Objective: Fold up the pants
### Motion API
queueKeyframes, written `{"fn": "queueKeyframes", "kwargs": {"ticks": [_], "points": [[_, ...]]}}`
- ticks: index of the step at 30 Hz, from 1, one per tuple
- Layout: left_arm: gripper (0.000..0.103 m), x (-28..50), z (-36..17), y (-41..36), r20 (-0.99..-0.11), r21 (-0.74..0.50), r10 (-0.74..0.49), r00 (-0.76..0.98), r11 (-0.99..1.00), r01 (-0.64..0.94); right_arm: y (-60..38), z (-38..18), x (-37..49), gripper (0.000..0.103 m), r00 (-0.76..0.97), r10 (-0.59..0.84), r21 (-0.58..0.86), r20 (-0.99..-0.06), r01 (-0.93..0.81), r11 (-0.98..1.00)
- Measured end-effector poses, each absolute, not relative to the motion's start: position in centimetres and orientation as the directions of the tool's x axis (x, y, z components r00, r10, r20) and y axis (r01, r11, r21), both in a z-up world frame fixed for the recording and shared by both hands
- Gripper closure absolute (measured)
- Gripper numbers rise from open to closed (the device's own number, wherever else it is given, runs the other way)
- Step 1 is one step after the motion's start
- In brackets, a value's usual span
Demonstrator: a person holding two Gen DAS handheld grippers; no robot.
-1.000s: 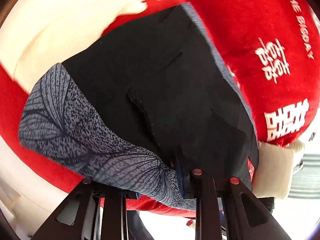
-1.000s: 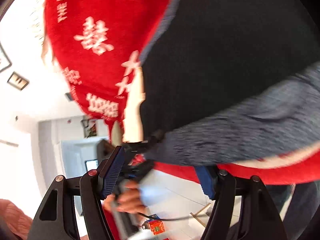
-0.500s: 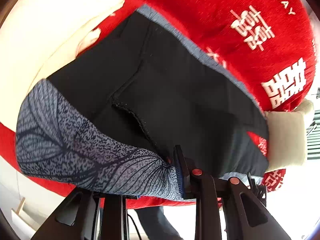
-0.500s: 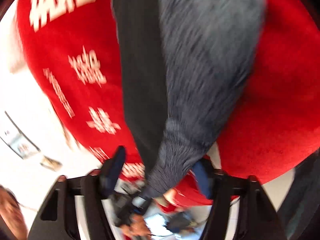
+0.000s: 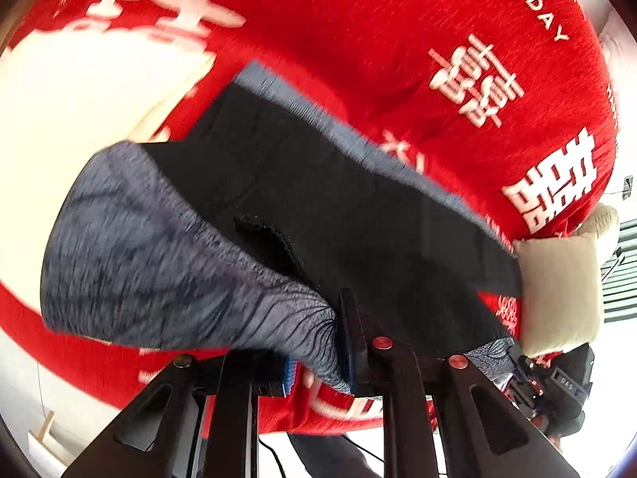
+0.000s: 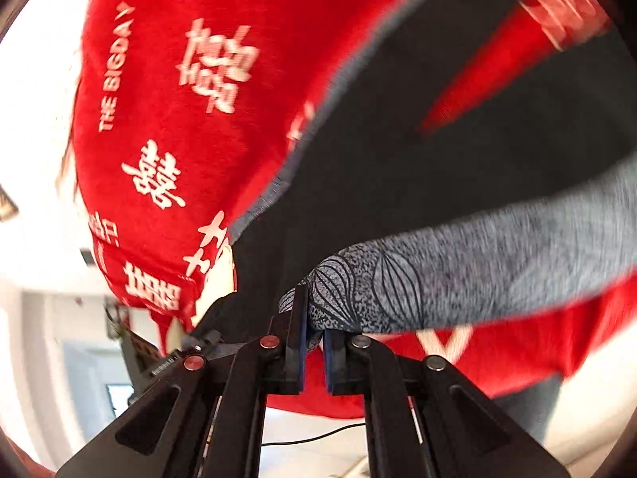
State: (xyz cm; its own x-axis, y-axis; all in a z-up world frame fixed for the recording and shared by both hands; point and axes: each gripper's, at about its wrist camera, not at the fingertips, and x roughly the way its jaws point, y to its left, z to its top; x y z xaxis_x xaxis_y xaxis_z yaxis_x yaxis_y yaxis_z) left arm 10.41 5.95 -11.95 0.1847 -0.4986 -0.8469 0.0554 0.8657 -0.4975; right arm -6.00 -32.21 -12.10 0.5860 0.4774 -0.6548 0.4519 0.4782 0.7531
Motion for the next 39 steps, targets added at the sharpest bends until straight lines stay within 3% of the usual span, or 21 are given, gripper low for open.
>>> {"fn": "queueKeyframes", "kwargs": {"ticks": [9, 17, 21, 23, 24, 25, 27, 28, 29, 30, 31, 33, 39], "points": [[0.083, 21.0, -12.2, 1.7, -0.866, -0.443, -0.439, 0.239, 0.896, 0.037, -37.2, -11.7, 8.0, 0.096, 0.488, 0.507, 0.691, -0.711, 0.348, 0.633], [0.082, 28.0, -20.0, -1.4, -0.943, -0.301, -0.291, 0.160, 0.953, -0.042, -39.6, -20.9, 18.9, 0.095, 0.272, 0.550, 0.612, -0.789, 0.416, 0.672], [0.082, 28.7, -20.9, -1.6, -0.954, -0.271, -0.259, 0.154, 0.960, -0.066, -40.4, -23.2, 20.4, 0.093, 0.246, 0.591, 0.633, -0.768, 0.424, 0.647], [0.081, 28.4, -20.0, -1.4, -0.956, -0.264, -0.254, 0.143, 0.963, -0.056, -40.6, -22.8, 20.7, 0.086, 0.223, 0.617, 0.646, -0.755, 0.417, 0.639], [0.079, 28.0, -19.3, -1.3, -0.958, -0.256, -0.247, 0.146, 0.966, -0.046, -40.6, -22.1, 20.5, 0.072, 0.221, 0.627, 0.656, -0.747, 0.403, 0.639], [0.077, 27.5, -18.4, -1.3, -0.958, -0.251, -0.243, 0.153, 0.967, -0.035, -40.5, -21.4, 20.6, 0.047, 0.225, 0.626, 0.658, -0.746, 0.388, 0.645], [0.045, 26.8, -17.0, -1.3, -0.964, -0.199, -0.191, 0.183, 0.980, -0.025, -40.2, -18.9, 20.3, 0.025, 0.257, 0.602, 0.654, -0.756, 0.338, 0.677], [0.023, 26.3, -16.0, -1.2, -0.963, -0.154, -0.145, 0.225, 0.988, -0.021, -39.9, -17.3, 19.8, 0.025, 0.284, 0.583, 0.649, -0.761, 0.303, 0.698], [0.023, 25.8, -15.0, -1.1, -0.956, -0.130, -0.120, 0.269, 0.991, -0.017, -39.6, -16.5, 19.7, 0.026, 0.287, 0.576, 0.642, -0.765, 0.279, 0.714], [0.023, 25.6, -14.5, -1.0, -0.953, -0.127, -0.120, 0.278, 0.992, -0.007, -39.0, -15.8, 19.6, 0.035, 0.279, 0.566, 0.629, -0.776, 0.258, 0.734], [0.023, 25.3, -14.3, -1.0, -0.955, -0.123, -0.119, 0.273, 0.992, 0.000, -38.4, -15.3, 19.3, 0.055, 0.267, 0.555, 0.612, -0.787, 0.238, 0.754], [0.023, 25.2, -14.9, -1.4, -0.958, -0.119, -0.119, 0.259, 0.993, 0.018, -36.8, -15.6, 19.1, 0.070, 0.212, 0.524, 0.562, -0.825, 0.201, 0.802], [0.023, 27.1, -19.5, -4.8, -0.968, -0.042, -0.058, 0.242, 0.997, 0.072, -34.9, -18.4, 20.4, 0.074, 0.165, 0.378, 0.400, -0.911, 0.134, 0.907]]}}
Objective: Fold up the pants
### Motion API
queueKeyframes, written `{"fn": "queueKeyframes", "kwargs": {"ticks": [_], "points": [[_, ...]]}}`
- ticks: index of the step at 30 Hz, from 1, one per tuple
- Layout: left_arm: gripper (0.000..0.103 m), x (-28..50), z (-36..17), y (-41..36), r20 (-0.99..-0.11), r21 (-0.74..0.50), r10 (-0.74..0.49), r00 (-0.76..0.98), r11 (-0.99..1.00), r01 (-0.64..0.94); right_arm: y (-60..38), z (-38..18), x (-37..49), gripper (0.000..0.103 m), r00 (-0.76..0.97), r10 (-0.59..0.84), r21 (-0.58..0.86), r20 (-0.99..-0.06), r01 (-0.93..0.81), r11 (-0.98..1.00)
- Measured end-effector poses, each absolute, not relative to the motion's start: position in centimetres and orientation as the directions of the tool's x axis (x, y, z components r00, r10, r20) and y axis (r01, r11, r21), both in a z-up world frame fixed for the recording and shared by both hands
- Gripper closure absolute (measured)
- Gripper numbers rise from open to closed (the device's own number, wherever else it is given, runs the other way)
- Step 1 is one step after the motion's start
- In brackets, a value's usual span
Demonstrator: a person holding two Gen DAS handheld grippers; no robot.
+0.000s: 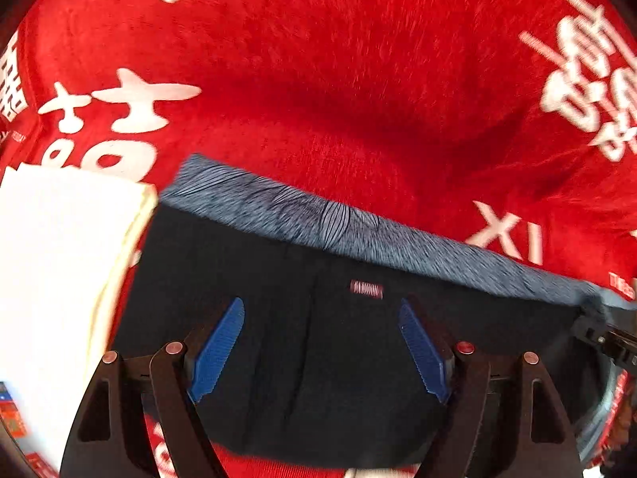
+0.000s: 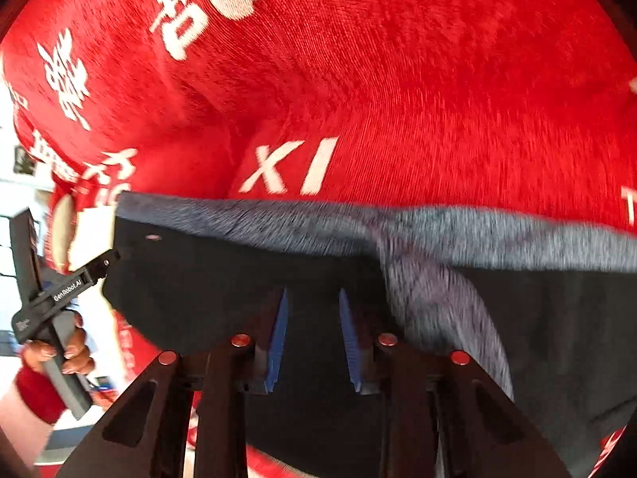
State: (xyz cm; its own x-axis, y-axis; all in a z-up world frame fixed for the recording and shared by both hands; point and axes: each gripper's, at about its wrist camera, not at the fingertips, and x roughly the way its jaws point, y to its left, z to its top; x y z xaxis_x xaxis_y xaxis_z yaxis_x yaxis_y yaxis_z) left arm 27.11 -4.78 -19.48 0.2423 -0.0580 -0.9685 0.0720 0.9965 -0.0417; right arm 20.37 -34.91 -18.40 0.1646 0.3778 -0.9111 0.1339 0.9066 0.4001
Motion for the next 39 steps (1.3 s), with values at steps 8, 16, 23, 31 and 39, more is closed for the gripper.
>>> {"fn": "queueKeyframes", "kwargs": {"ticks": [8, 16, 23, 31, 39], "points": [[0.020, 30.5, -22.5, -6.7, -0.965, 0.045, 0.035, 0.259, 0.999, 0.030, -36.3, -19.2, 22.5, 0.074, 0.206, 0.350, 0.386, -0.914, 0.174, 0.906], [0.020, 29.5, -20.5, -7.5, -0.970, 0.026, 0.025, 0.240, 1.000, 0.003, -39.2, -17.8, 21.6, 0.046, 0.244, 0.447, 0.500, -0.861, 0.241, 0.832], [0.020, 21.9, -17.8, -9.1, -0.977, 0.039, 0.019, 0.213, 0.995, 0.089, -40.0, -16.0, 16.0, 0.043, 0.233, 0.454, 0.503, -0.860, 0.249, 0.827], [0.020, 13.9, -17.7, -13.3, -0.993, 0.003, -0.024, 0.114, 0.973, 0.231, -40.5, -15.4, 8.8, 0.043, 0.225, 0.439, 0.491, -0.870, 0.309, 0.815], [0.020, 8.9, -17.5, -16.8, -0.990, -0.051, -0.093, 0.107, 0.936, 0.348, -40.3, -14.0, 2.0, 0.043, 0.246, 0.360, 0.431, -0.900, 0.382, 0.817]]}}
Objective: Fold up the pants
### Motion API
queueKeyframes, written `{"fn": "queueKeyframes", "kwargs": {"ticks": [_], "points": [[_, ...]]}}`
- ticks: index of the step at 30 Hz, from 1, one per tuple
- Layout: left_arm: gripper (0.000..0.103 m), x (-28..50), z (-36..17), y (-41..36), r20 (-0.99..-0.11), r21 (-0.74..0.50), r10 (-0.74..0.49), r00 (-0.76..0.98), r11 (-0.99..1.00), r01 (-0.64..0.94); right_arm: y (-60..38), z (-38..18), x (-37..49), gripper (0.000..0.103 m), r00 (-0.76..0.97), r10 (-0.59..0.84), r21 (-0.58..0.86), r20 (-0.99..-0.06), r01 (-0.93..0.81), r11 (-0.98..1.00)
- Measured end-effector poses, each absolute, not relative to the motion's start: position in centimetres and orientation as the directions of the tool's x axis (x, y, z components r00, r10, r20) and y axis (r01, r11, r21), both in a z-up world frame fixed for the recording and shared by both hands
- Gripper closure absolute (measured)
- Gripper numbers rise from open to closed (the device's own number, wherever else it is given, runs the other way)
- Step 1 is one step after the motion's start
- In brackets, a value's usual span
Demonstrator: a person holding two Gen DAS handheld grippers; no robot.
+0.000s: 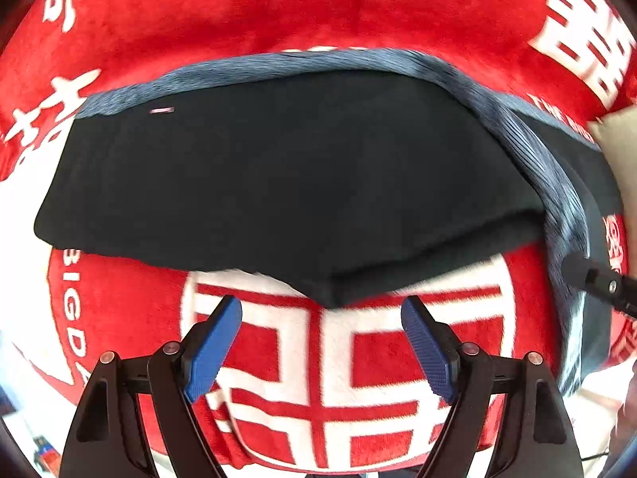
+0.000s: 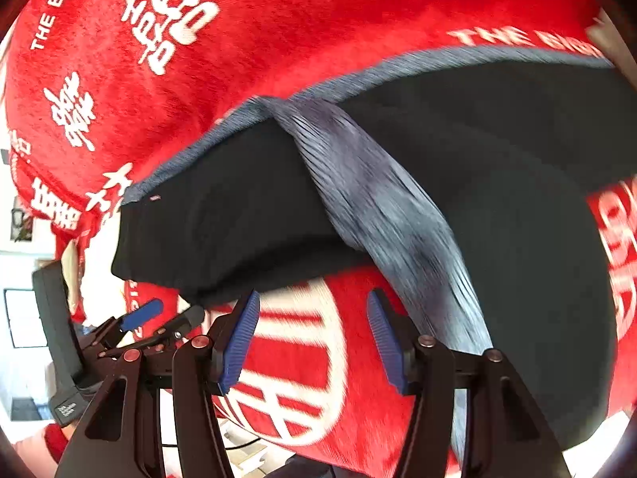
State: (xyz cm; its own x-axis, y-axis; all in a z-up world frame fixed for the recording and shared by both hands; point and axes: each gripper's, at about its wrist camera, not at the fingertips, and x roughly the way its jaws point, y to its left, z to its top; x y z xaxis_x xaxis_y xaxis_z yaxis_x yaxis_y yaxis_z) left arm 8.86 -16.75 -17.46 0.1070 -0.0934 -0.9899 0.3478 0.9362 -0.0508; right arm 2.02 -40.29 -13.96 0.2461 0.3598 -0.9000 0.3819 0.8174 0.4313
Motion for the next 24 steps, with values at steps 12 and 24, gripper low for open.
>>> {"fn": "queueKeyframes", "kwargs": {"ticks": [12, 24], "points": [[0.020, 1.4, -16.4, -18.2, -0.986, -0.123, -0.159, 0.051, 0.898, 0.423, -41.2, -14.1, -12.2, 0.043, 0.228, 0.214, 0.309, -0.950, 0.585, 0.750], [0.020, -1.8, -16.9, -20.2, -0.988, -0.109, -0.150, 0.034, 0.840, 0.532, -43.7, -16.9, -19.9, 0.043, 0.306, 0.174, 0.343, -0.936, 0.688, 0.639]]}}
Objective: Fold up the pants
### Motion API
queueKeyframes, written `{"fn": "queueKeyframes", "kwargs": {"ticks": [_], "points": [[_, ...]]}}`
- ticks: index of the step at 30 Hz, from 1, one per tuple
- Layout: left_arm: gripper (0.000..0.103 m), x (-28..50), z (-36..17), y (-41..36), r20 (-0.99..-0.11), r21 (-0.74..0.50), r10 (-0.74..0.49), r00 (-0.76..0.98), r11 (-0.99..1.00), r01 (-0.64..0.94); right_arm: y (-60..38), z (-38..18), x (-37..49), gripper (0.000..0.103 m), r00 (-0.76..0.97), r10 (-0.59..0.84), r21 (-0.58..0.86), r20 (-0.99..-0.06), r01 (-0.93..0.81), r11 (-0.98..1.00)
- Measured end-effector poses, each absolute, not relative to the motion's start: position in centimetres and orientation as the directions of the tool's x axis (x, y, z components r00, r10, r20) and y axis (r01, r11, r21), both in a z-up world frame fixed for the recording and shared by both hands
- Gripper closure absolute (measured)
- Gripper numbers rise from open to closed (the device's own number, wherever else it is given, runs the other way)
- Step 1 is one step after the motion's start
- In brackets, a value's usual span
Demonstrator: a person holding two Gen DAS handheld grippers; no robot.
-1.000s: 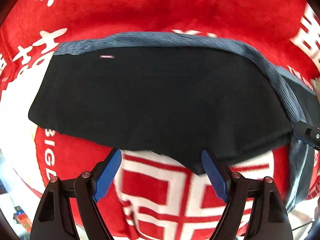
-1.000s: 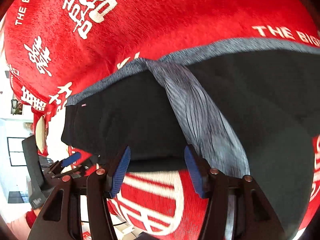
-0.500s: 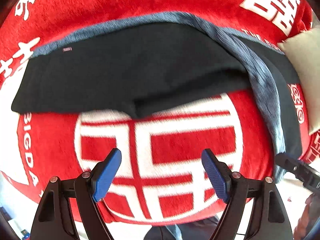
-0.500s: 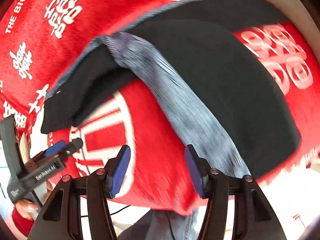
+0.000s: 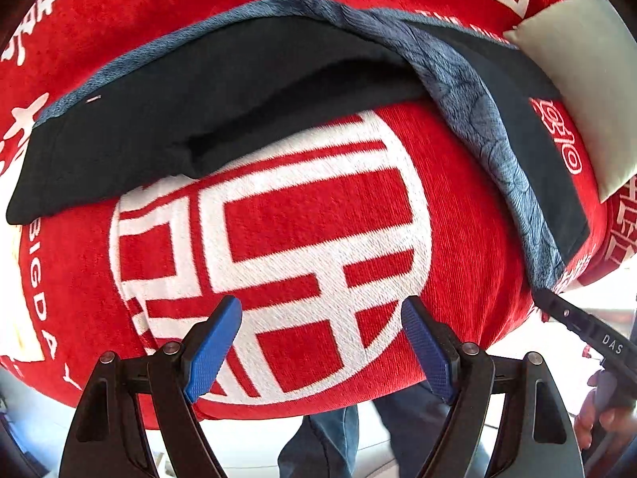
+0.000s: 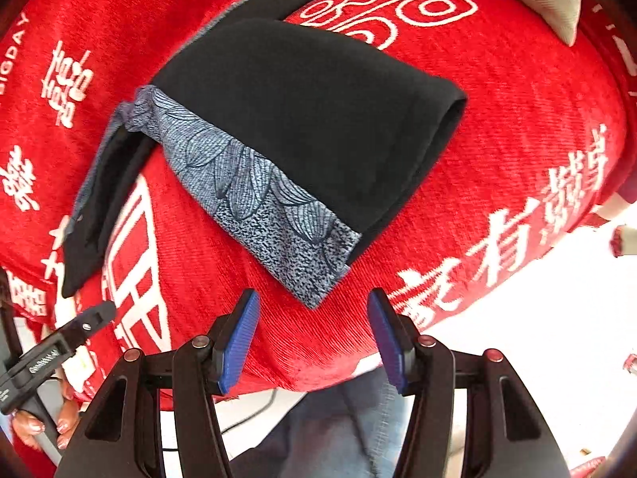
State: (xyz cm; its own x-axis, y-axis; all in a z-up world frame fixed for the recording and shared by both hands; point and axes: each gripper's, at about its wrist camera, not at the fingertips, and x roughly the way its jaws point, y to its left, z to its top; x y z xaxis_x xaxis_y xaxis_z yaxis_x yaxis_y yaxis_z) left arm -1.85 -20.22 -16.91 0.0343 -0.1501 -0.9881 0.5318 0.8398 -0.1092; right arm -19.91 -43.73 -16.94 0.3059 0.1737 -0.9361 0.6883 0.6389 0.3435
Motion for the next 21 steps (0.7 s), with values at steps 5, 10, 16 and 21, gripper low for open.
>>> {"fn": "queueKeyframes", "kwargs": {"ticks": [5, 10, 16, 21], "points": [[0.020, -1.9, -17.9, -22.5, -0.990, -0.107, -0.140, 0.020, 0.831, 0.546, -44.0, -16.7, -19.3, 0.049, 0.435, 0.238, 0.478, -0.868, 0.606, 0.636], [0.020, -0.9, -18.8, -25.4, -0.985, -0.156, -0.169, -0.020, 0.846, 0.510, -44.1, -18.1, -18.1, 0.060, 0.433, 0.300, 0.514, -0.850, 0.558, 0.651], [0.020, 0.5, -18.4, -29.5, -0.976, -0.209, -0.214, -0.049, 0.839, 0.502, -46.9, -17.3, -18.1, 0.100, 0.433, 0.428, 0.609, -0.793, 0.564, 0.557], [0.020, 2.8, -17.3, -31.9, -0.940, -0.337, -0.326, -0.103, 0.831, 0.443, -50.9, -12.8, -17.8, 0.101, 0.573, 0.519, 0.773, -0.635, 0.480, 0.415]]}}
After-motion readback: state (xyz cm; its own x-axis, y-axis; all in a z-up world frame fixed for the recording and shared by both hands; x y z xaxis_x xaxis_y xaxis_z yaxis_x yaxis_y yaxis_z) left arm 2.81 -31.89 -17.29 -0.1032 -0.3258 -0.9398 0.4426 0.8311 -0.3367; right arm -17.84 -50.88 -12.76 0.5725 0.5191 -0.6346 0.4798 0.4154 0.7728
